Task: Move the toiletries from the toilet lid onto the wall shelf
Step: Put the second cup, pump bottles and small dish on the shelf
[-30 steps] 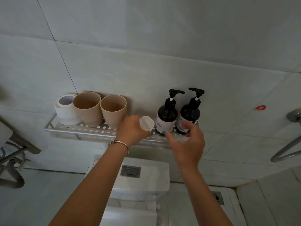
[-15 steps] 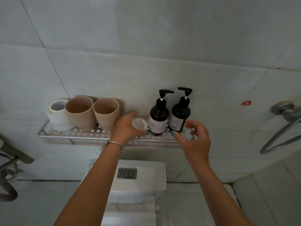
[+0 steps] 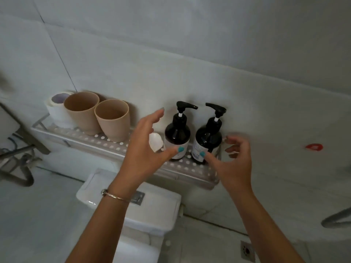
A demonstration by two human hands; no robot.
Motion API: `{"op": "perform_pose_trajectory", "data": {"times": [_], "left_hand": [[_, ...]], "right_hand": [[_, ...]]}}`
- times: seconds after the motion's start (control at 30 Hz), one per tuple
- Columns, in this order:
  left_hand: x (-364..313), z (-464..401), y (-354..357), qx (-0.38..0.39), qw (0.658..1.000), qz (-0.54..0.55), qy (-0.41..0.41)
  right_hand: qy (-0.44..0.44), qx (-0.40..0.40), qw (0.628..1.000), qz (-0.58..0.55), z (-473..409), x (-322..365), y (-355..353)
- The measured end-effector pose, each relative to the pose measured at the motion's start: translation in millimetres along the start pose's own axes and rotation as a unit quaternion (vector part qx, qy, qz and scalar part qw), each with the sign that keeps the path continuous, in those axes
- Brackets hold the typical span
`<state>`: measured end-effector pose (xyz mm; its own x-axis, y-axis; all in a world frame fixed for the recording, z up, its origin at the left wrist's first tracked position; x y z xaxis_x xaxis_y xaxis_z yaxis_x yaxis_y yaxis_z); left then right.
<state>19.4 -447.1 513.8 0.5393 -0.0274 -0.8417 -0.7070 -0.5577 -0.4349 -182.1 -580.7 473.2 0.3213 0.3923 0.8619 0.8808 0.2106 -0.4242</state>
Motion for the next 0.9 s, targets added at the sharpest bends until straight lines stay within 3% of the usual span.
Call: {"op": "perform_pose_trajectory", "data": {"times": [0.13,0.3,0.53,0.7,0.9], "left_hand": [[-22,11,17,-0.066,0.998,-0.006,0.009],[-13,21,22,-0.130,0.990,0.007,-0.045],[23,13,42,-0.089,0.987,-0.036,-0.133],[30,6,41,-0.102,0.986,-0.050,-0.126],[32,-3,38,-0.075,0.991,-0.018,-0.110]], "right_hand": [[-0.001,0.077,0.997,0.010,-15,0,4],[0.009,0.067,0.995,0.071,-15,3,8],[0.011,0.029,0.996,0.082,-15,-2,8],[0.004,0.079,0.991,0.112,-17,-2,9],[0.036,0.055,0.990,0.128,-16,3,2]]}}
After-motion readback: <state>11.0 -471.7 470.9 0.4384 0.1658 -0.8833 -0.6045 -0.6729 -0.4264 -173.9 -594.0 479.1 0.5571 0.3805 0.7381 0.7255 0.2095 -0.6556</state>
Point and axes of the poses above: each hand's wrist, its own z-axis away from the middle knuckle, its own y-axis out of the palm, x = y × z, the point moved 8 cm from there along -z, towards the middle knuckle, and after that the axes turned 5 degrees about x, right-handed, at the moved point
